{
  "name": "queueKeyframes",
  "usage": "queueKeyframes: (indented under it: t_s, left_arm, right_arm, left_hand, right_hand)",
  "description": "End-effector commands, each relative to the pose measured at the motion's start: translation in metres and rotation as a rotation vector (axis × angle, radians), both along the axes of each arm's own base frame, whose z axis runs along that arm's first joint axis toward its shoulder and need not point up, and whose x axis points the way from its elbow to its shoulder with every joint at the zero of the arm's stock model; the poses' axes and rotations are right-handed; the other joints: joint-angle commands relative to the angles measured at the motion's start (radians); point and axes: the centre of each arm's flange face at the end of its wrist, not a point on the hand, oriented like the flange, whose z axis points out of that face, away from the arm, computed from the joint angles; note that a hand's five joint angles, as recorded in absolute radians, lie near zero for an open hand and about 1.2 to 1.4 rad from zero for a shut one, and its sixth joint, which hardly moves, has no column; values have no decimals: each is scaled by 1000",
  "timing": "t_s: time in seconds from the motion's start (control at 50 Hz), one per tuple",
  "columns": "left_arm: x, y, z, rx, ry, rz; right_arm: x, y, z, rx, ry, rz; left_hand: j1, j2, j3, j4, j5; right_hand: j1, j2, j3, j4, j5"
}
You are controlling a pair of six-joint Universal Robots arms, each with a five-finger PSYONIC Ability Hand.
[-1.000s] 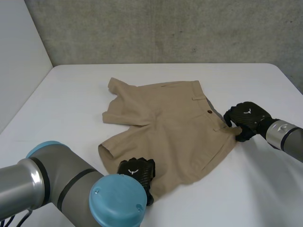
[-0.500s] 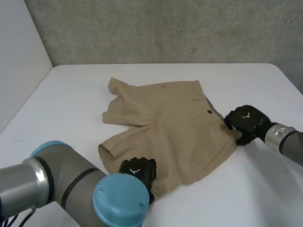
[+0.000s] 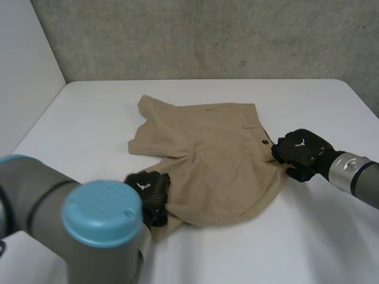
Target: Fold the shorts.
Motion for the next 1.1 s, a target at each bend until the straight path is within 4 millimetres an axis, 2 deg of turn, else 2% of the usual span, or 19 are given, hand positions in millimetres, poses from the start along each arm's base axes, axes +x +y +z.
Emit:
queueKeyframes:
  t_s: [0.02, 0.14, 0.18, 0.2, 0.32, 0.4, 0.48, 0.54, 0.62, 0.64, 0.66, 0.72, 0.74, 0.84, 0.86, 0.92, 0.94, 1.0, 1.1]
  left_arm:
    - [18, -1, 16, -59, -154, -80]
    - [41, 5, 38, -91, -238, -107]
    - [46, 8, 46, -95, -241, -110]
    - [50, 12, 54, -90, -243, -123]
    - [60, 37, 67, 6, -260, -233]
    - [62, 49, 69, 78, -262, -306]
    - [60, 44, 69, 78, -246, -313]
    - [52, 29, 69, 38, -231, -300]
    - [30, -3, 66, -70, -226, -301]
    - [25, -10, 66, -98, -227, -302]
    - [14, -25, 69, -163, -231, -308]
    - [-3, -51, 72, -261, -236, -303]
    - [-15, -73, 72, -322, -246, -291]
    - [-40, -132, 68, -465, -272, -240]
    - [-47, -151, 64, -502, -278, -222]
    - [-60, -176, 52, -553, -285, -208]
    - [-67, -192, 44, -590, -281, -195]
    - [-82, -218, 25, -663, -266, -175]
    - [-96, -242, -4, -745, -234, -158]
  right_arm:
    - [2, 33, 42, 60, 3, -6]
    - [-5, 55, 58, 148, 57, -50]
    - [-10, 69, 66, 194, 109, -70]
    - [-13, 73, 68, 207, 132, -75]
    - [-24, 112, 81, 208, 323, 8]
    - [-30, 117, 83, 197, 360, 23]
    - [-34, 116, 77, 226, 351, 8]
    - [-32, 108, 70, 232, 321, 7]
    - [-28, 75, 53, 241, 236, -61]
    - [-27, 61, 51, 236, 200, -100]
    - [-27, 53, 50, 231, 180, -122]
    - [-24, 32, 49, 197, 131, -181]
    - [-22, 27, 48, 186, 122, -195]
    - [-8, -15, 38, 67, 85, -289]
    - [-6, -22, 37, 43, 79, -308]
    - [2, -43, 34, -58, 67, -363]
    - [5, -48, 33, -80, 61, -371]
    - [15, -67, 24, -177, 31, -383]
    - [29, -97, 6, -355, -32, -391]
  left_hand:
    - [264, 201, 210, 204, 235]
    - [264, 201, 210, 204, 235]
    - [264, 201, 210, 204, 235]
    - [264, 201, 210, 204, 235]
    - [264, 201, 210, 204, 235]
    - [264, 201, 210, 204, 235]
    - [264, 201, 210, 204, 235]
    - [264, 201, 210, 204, 235]
    - [264, 201, 210, 204, 235]
    - [264, 201, 210, 204, 235]
    - [264, 201, 210, 204, 235]
    - [264, 201, 210, 204, 235]
    - [264, 201, 210, 204, 235]
    - [264, 201, 210, 204, 235]
    - [264, 201, 210, 204, 235]
    - [264, 201, 210, 204, 235]
    - [264, 201, 210, 204, 235]
    - [264, 201, 210, 204, 235]
    - [264, 201, 210, 204, 235]
  right_hand:
    - [469, 219, 216, 206, 236]
    - [469, 219, 216, 206, 236]
    - [469, 219, 216, 206, 236]
    - [469, 219, 216, 206, 236]
    - [469, 219, 216, 206, 236]
    - [469, 219, 216, 206, 236]
    - [469, 219, 216, 206, 236]
    - [469, 219, 216, 206, 236]
    - [469, 219, 216, 206, 236]
    - [469, 219, 216, 206, 236]
    - [469, 219, 216, 206, 236]
    - [469, 219, 216, 206, 236]
    - [469, 219, 216, 206, 236]
    - [469, 219, 216, 206, 236]
    - [469, 219, 216, 206, 236]
    - [469, 219, 216, 206, 236]
    - [469, 219, 216, 206, 236]
    - [469, 219, 216, 206, 236]
    - [469, 219, 216, 206, 236]
